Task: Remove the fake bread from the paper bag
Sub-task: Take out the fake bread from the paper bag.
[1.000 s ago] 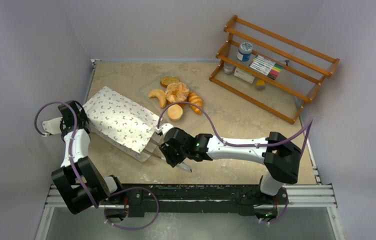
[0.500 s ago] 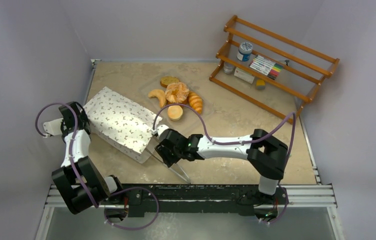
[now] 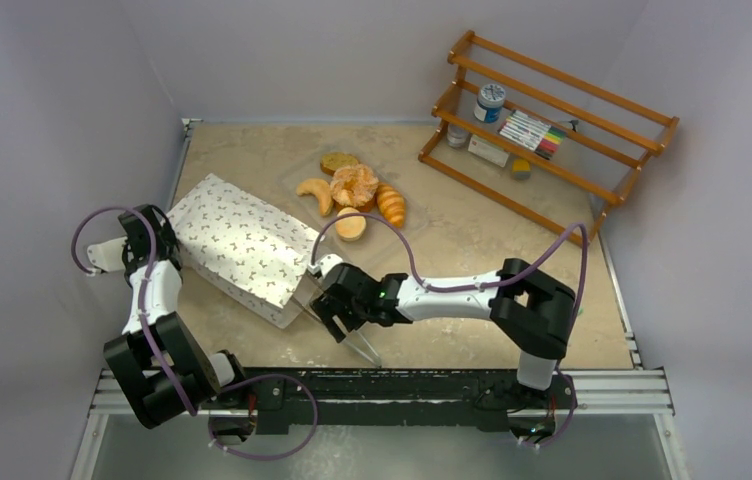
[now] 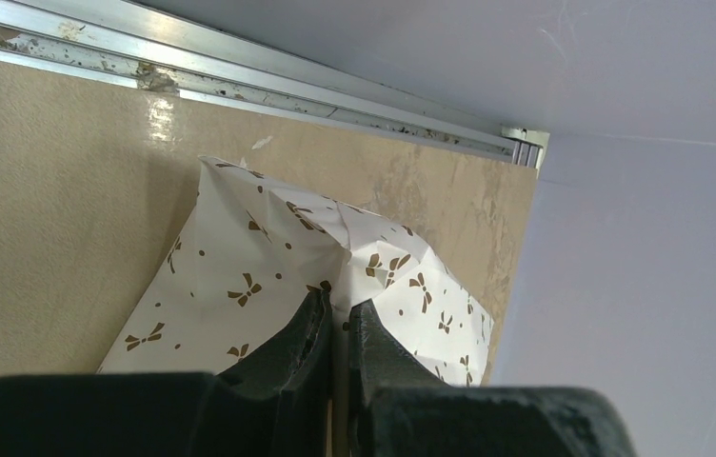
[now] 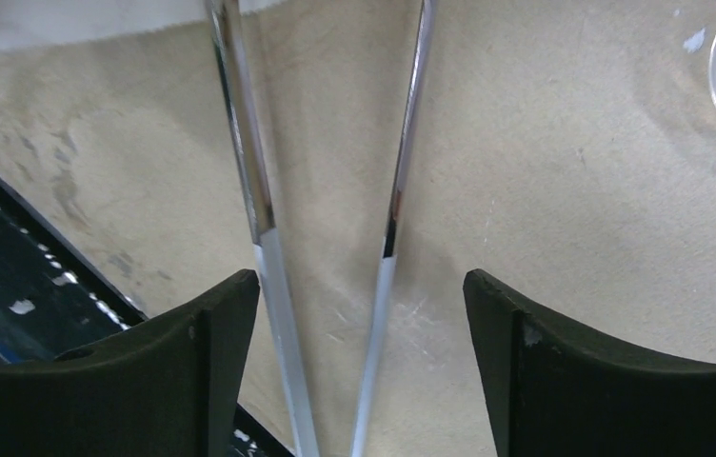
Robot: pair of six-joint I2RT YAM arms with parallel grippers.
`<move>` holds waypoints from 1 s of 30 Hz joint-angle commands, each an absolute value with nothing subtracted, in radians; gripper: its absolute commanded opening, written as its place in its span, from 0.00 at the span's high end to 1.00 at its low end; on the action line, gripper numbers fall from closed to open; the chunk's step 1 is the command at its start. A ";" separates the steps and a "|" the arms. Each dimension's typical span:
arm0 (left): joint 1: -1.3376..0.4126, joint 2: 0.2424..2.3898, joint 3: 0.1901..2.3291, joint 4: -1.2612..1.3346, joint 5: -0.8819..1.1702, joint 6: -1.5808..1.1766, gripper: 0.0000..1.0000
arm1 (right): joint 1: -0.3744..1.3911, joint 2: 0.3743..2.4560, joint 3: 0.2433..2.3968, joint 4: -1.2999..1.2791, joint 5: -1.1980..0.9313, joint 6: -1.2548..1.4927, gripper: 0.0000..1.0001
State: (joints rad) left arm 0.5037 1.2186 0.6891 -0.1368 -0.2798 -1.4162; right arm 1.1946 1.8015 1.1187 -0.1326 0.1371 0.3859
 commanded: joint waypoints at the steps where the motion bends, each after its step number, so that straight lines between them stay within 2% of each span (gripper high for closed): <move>1: 0.508 1.200 0.693 -0.098 -0.270 -1.391 1.00 | 1.199 1.754 1.082 -0.085 0.119 0.379 0.18; 8: 0.507 1.209 0.698 -0.097 -0.269 -1.379 1.00 | 1.204 1.760 1.075 -0.058 0.096 0.375 0.18; 16: 0.507 1.210 0.699 -0.099 -0.267 -1.369 1.00 | 1.207 1.810 1.025 0.022 0.076 0.374 0.33; 25: 0.506 1.215 0.695 -0.096 -0.262 -1.364 1.00 | 1.221 1.845 1.005 0.092 0.056 0.352 0.45; 30: 0.506 1.218 0.683 -0.087 -0.261 -1.365 1.00 | 1.221 1.846 1.016 0.094 0.083 0.320 0.47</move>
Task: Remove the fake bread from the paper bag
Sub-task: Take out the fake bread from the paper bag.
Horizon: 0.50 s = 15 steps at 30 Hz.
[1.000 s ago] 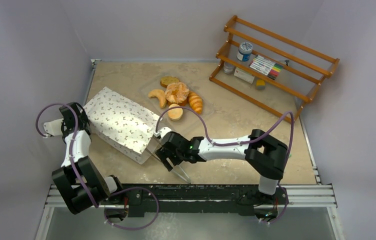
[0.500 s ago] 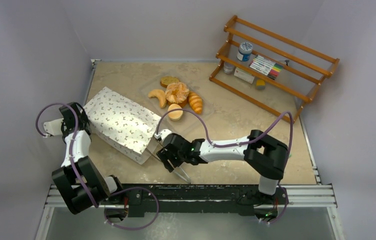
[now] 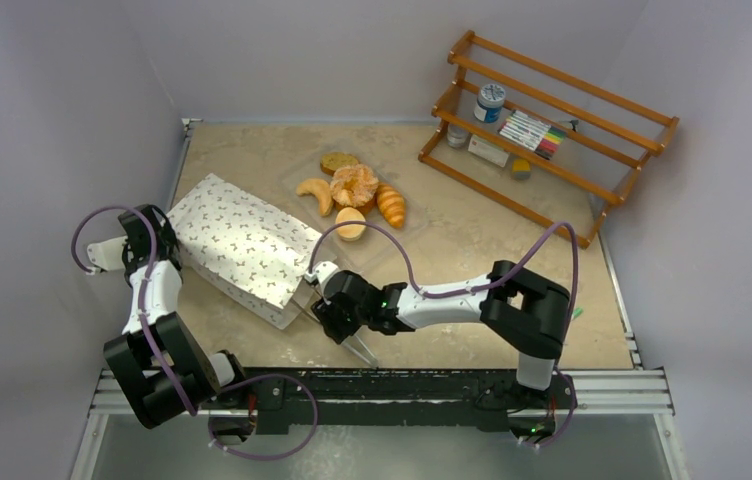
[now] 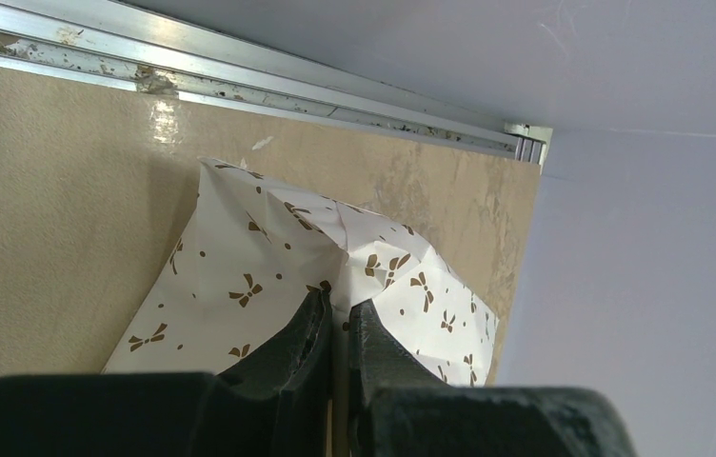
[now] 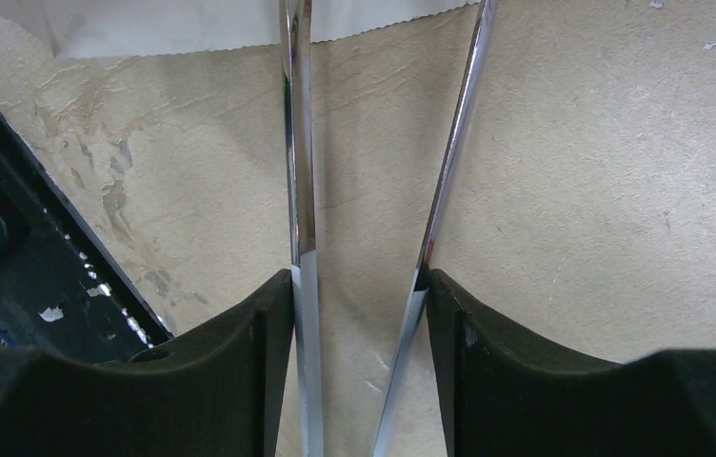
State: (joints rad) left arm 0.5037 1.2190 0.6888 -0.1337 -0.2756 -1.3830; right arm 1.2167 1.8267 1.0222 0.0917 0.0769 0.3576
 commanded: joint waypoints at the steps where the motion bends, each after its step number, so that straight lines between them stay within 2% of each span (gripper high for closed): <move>1: 0.506 1.217 0.680 -0.086 -0.261 -1.365 1.00 | 1.222 1.847 1.021 0.087 0.093 0.313 0.47; 15: 0.506 1.230 0.674 -0.073 -0.256 -1.367 1.00 | 1.223 1.844 1.068 0.036 0.047 0.230 0.47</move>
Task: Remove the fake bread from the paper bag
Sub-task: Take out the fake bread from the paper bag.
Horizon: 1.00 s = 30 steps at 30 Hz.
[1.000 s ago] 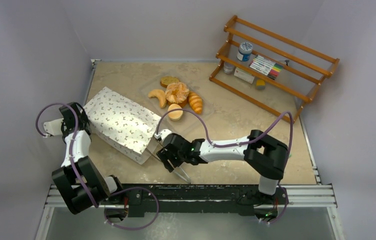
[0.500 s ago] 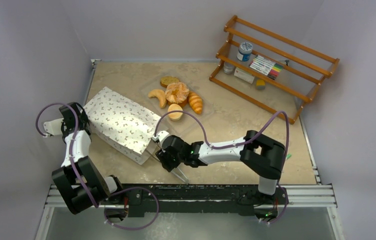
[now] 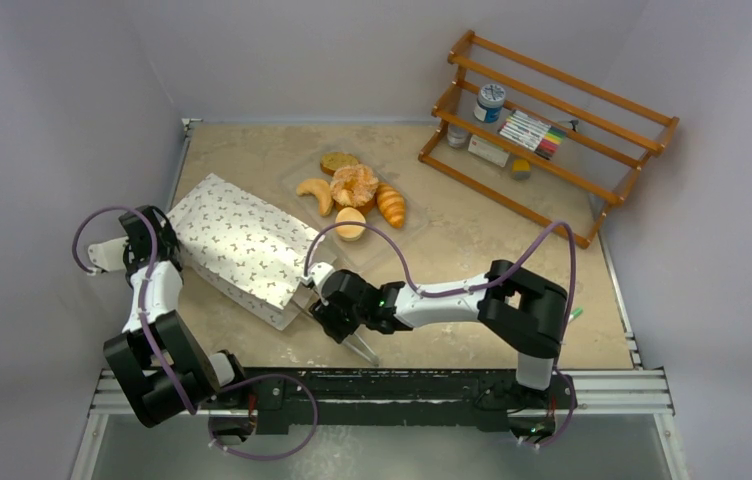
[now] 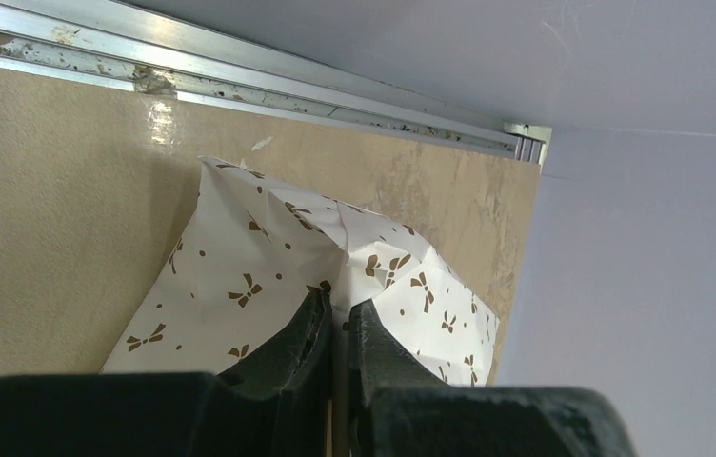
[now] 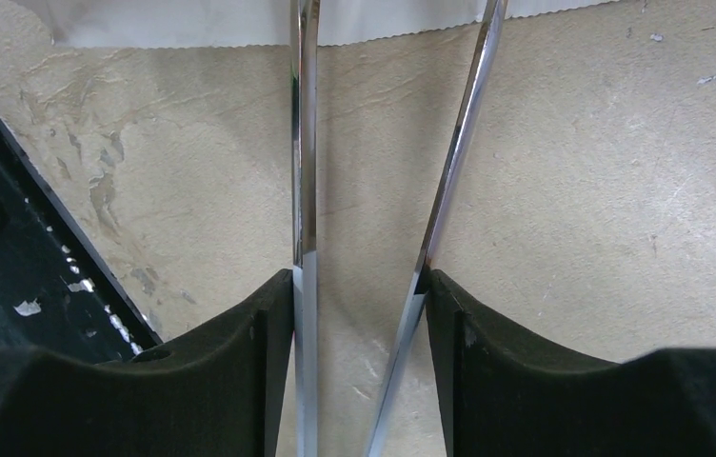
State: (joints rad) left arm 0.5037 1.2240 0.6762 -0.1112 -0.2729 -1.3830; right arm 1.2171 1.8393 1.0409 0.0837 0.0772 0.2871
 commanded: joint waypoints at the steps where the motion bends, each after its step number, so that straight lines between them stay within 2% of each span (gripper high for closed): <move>1: 0.506 1.230 0.673 -0.074 -0.256 -1.368 1.00 | 1.222 1.842 1.069 0.029 0.044 0.226 0.46; 16: 0.506 1.229 0.683 -0.071 -0.253 -1.368 1.00 | 1.227 1.826 1.098 -0.027 0.002 0.164 0.46; 30: 0.506 1.217 0.662 -0.069 -0.244 -1.359 1.00 | 1.211 1.975 1.282 -0.121 0.034 0.167 0.44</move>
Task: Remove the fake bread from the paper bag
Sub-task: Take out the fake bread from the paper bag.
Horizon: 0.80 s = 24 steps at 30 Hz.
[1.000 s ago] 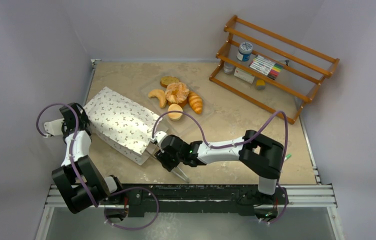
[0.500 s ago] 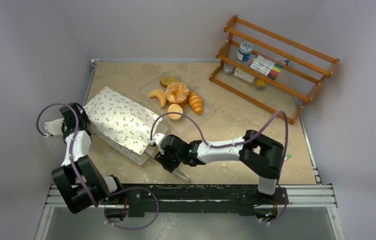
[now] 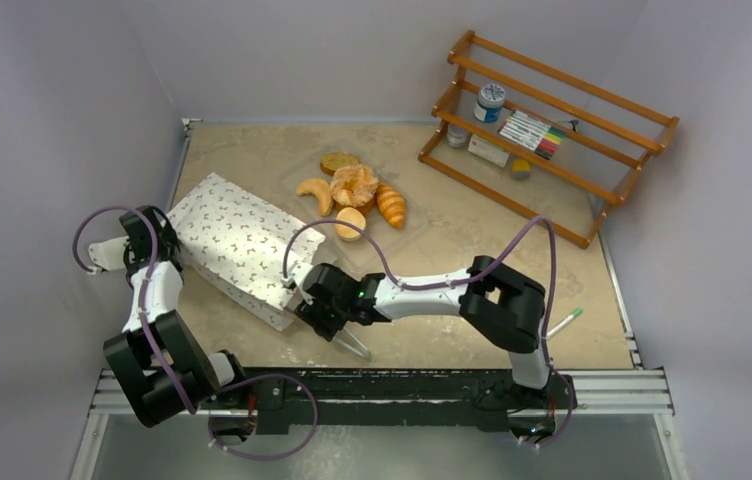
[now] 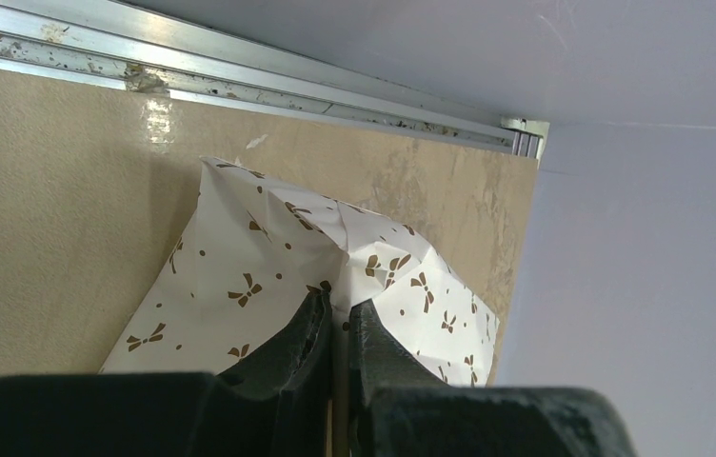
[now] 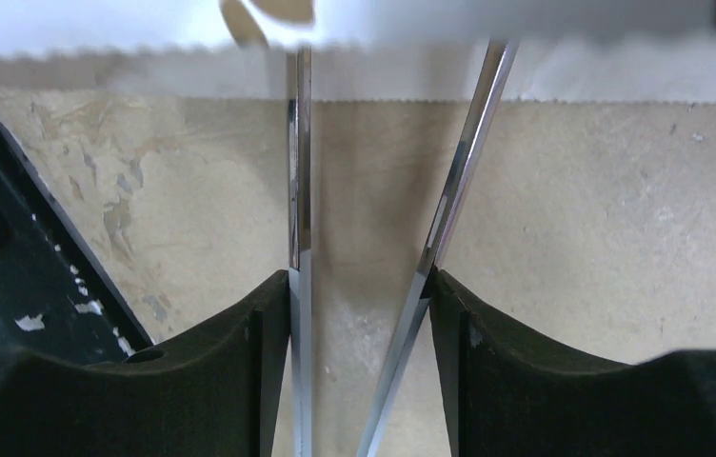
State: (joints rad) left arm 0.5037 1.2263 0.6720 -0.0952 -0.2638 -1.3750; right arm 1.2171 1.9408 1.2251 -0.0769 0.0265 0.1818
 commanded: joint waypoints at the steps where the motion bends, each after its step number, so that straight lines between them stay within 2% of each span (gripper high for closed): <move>1: 0.506 1.216 0.663 -0.069 -0.243 -1.360 1.00 | 1.205 1.982 1.292 -0.126 0.039 0.170 0.44; 15: 0.506 1.200 0.645 -0.078 -0.246 -1.356 1.00 | 1.163 2.081 1.429 -0.226 0.118 0.196 0.43; 24: 0.503 1.183 0.636 -0.088 -0.247 -1.356 1.00 | 1.157 2.123 1.468 -0.209 0.106 0.192 0.39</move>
